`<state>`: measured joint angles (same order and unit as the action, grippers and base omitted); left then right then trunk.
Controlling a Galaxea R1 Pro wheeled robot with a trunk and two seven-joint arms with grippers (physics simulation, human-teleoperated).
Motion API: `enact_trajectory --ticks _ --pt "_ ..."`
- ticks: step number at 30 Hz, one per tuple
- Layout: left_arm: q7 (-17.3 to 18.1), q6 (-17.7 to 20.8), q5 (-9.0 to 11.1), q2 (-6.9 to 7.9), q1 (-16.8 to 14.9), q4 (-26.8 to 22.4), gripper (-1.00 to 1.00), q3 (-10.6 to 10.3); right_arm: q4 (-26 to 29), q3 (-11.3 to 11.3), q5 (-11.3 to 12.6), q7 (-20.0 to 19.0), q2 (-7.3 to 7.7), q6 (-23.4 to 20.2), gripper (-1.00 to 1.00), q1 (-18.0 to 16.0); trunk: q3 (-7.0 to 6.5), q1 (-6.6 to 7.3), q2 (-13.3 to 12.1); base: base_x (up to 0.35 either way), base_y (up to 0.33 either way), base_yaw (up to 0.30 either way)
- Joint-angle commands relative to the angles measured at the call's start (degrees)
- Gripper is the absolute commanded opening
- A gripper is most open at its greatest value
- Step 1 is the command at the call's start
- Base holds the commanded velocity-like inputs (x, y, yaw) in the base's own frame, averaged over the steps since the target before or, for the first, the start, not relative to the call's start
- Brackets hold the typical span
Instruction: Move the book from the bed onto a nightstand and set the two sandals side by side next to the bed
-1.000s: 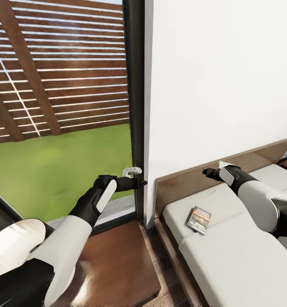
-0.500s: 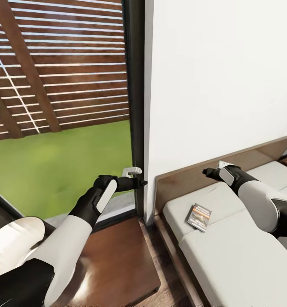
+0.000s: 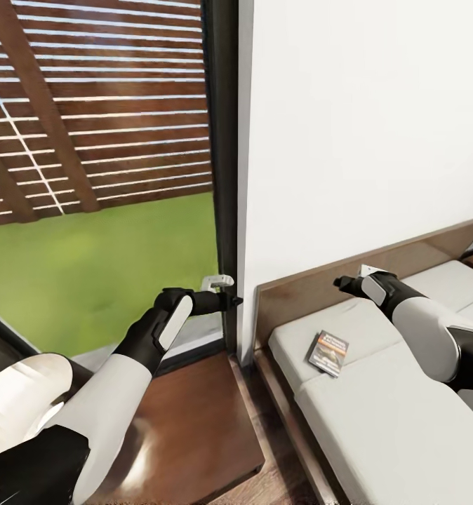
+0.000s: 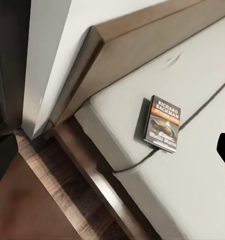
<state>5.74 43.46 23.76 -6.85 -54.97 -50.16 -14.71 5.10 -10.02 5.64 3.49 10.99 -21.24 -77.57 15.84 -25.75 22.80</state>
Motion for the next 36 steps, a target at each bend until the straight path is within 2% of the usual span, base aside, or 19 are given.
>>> enact_trajectory --ticks 1,36 --pt "0.2 0.2 -0.2 -0.01 0.0 0.0 1.00 0.0 0.1 -0.1 0.6 0.3 -0.02 -0.3 1.00 0.0 0.20 -0.03 0.1 0.000 0.000 0.000" --pt "0.2 0.2 -0.2 -0.01 0.0 0.0 1.00 0.0 0.1 0.0 0.6 0.3 -0.09 -0.3 1.00 0.0 3.42 -0.03 0.1 0.000 0.000 0.000"
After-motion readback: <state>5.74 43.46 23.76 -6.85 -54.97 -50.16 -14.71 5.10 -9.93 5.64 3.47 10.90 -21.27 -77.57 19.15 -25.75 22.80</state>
